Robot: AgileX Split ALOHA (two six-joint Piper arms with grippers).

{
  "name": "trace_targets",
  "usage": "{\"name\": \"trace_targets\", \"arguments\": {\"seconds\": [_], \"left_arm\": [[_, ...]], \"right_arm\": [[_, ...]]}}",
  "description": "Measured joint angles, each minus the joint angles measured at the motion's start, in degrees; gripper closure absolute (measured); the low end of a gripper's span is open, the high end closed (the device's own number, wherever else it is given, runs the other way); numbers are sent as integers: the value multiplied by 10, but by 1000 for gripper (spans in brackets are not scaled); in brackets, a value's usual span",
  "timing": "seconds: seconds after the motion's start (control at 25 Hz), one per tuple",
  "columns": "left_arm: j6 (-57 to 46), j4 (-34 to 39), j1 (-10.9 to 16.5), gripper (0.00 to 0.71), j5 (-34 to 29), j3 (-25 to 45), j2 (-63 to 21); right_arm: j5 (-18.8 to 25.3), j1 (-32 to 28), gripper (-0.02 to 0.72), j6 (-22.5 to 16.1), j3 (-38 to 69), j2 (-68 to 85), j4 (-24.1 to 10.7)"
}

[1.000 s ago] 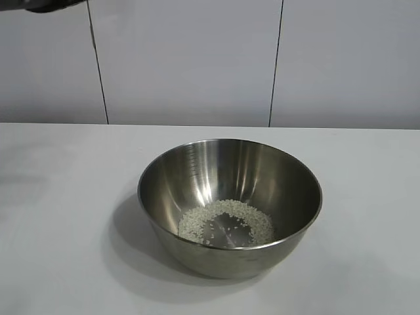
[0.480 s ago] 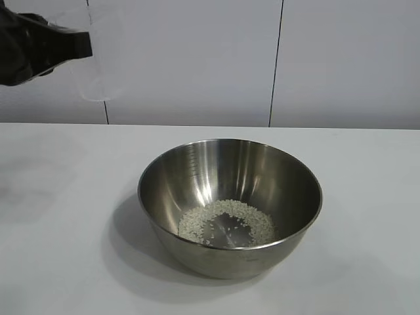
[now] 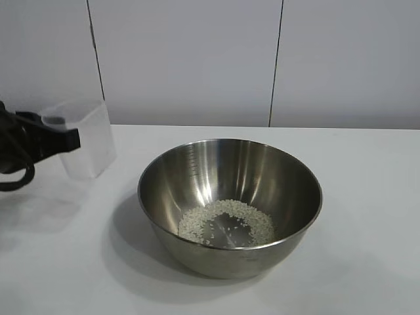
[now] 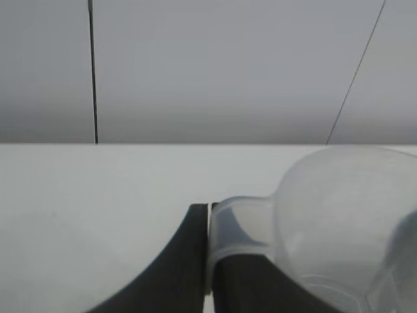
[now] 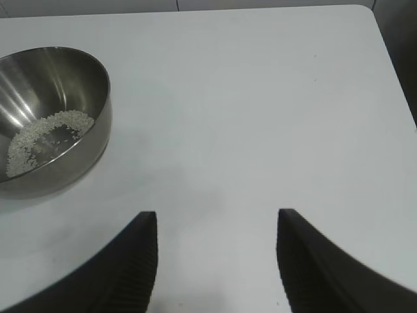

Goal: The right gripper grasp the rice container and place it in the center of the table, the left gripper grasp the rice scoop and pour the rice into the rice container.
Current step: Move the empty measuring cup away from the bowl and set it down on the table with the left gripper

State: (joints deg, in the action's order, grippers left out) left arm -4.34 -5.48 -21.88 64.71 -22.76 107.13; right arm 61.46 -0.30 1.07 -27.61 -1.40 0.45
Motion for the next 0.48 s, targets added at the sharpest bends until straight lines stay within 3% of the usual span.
{"name": "trace_targets", "arguments": {"seconds": [0.48], "left_arm": [[57, -25, 11, 708, 4, -1, 67]], "right_arm": [[0, 0, 323, 0, 0, 0, 0]]}}
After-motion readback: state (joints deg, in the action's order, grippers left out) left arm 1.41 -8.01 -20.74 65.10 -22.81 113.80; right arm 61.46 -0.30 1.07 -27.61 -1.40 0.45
